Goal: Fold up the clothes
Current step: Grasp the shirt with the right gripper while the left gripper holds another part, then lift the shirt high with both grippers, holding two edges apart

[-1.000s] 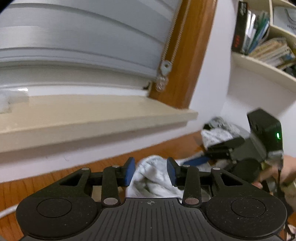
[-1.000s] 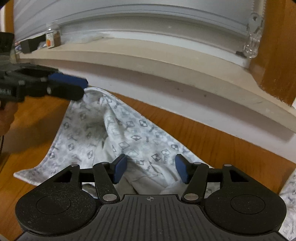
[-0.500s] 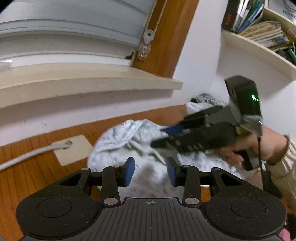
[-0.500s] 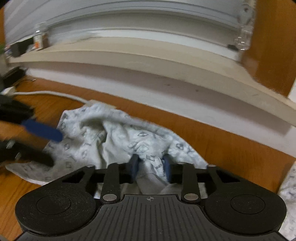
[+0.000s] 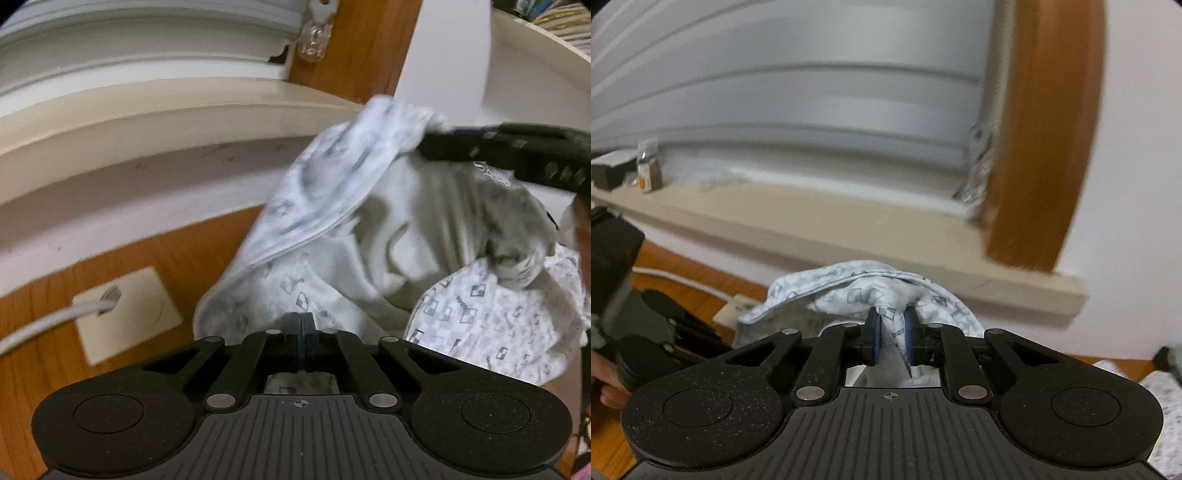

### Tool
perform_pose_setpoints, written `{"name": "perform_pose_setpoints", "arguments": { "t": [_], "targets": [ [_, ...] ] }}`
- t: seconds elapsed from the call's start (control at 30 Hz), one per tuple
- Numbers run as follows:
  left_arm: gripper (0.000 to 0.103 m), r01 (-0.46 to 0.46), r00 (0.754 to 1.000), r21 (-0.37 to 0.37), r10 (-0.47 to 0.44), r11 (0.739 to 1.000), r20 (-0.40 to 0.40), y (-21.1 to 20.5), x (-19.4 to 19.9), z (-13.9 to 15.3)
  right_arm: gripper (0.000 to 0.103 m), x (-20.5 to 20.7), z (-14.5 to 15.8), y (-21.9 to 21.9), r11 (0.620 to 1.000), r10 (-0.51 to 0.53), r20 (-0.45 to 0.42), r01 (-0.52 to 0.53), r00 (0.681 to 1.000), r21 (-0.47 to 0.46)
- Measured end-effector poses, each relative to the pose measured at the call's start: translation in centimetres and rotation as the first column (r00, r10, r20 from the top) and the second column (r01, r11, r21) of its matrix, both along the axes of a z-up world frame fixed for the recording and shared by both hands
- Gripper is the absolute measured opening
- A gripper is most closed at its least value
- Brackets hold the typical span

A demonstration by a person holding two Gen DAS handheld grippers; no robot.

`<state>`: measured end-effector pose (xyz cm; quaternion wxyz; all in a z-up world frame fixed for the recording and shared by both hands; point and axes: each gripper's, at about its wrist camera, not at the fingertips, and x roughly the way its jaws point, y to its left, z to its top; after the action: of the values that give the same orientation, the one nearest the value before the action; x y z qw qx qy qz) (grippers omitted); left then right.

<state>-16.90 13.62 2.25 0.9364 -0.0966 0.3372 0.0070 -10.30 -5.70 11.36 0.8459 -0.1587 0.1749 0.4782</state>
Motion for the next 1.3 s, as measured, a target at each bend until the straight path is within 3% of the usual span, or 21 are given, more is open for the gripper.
{"name": "perform_pose_setpoints", "arguments": {
  "t": [0.1,0.27,0.37,0.43,0.53,0.6,0.7,0.77,0.93,1.2,1.3],
  "targets": [
    [0.000,-0.024,0.997,0.029,0.022,0.999,0.077,0.0,0.0,2.4,0.013,0.6,1.7,-2.0,0.999,-0.040,0.036,0.039,0.999,0.021],
    [0.000,-0.029,0.982,0.071,0.015,0.997,0.190,0.2,0.0,9.2,0.012,0.8,6.0,-5.2,0.991,-0.116,0.106,0.108,0.988,0.078],
    [0.000,0.033,0.977,0.015,-0.036,0.999,0.209,-0.5,-0.1,11.2,0.012,0.9,8.1,-6.4,0.988,-0.136,0.133,0.126,0.982,0.084],
    [0.002,0.043,0.978,-0.005,-0.042,0.999,0.206,-1.3,-0.1,10.6,0.012,1.1,8.3,-6.8,0.988,-0.151,0.154,0.143,0.976,0.062],
    [0.027,0.090,0.982,-0.065,-0.078,0.994,0.169,-2.4,0.8,8.5,0.012,1.8,7.8,-7.4,0.986,-0.166,0.150,0.162,0.975,0.039],
    [0.050,0.093,0.987,-0.097,-0.079,0.991,0.138,-3.1,2.7,6.7,0.012,2.1,7.5,-8.1,0.985,-0.169,0.146,0.164,0.975,0.045],
    [0.064,0.074,0.993,-0.148,-0.058,0.986,0.107,-2.8,4.7,4.7,0.012,2.3,7.1,-9.2,0.984,-0.172,0.145,0.166,0.974,0.058],
    [0.069,0.019,0.994,-0.191,0.003,0.981,0.113,-2.3,5.0,3.9,0.012,2.3,6.9,-9.9,0.983,-0.179,0.149,0.172,0.972,0.059],
    [0.069,-0.019,0.994,-0.415,0.061,0.910,0.090,-0.4,4.6,1.9,0.012,3.1,6.2,-11.7,0.977,-0.209,0.146,0.201,0.967,0.063],
    [0.075,-0.012,0.990,-0.657,0.103,0.753,0.099,-1.3,6.5,0.2,0.012,3.8,4.8,-14.0,0.972,-0.226,0.111,0.217,0.968,0.092],
    [0.075,-0.018,0.991,-0.735,0.110,0.678,0.078,-2.0,7.5,-0.7,0.012,4.0,4.5,-14.7,0.970,-0.230,0.104,0.220,0.968,0.101]
  ]
}}
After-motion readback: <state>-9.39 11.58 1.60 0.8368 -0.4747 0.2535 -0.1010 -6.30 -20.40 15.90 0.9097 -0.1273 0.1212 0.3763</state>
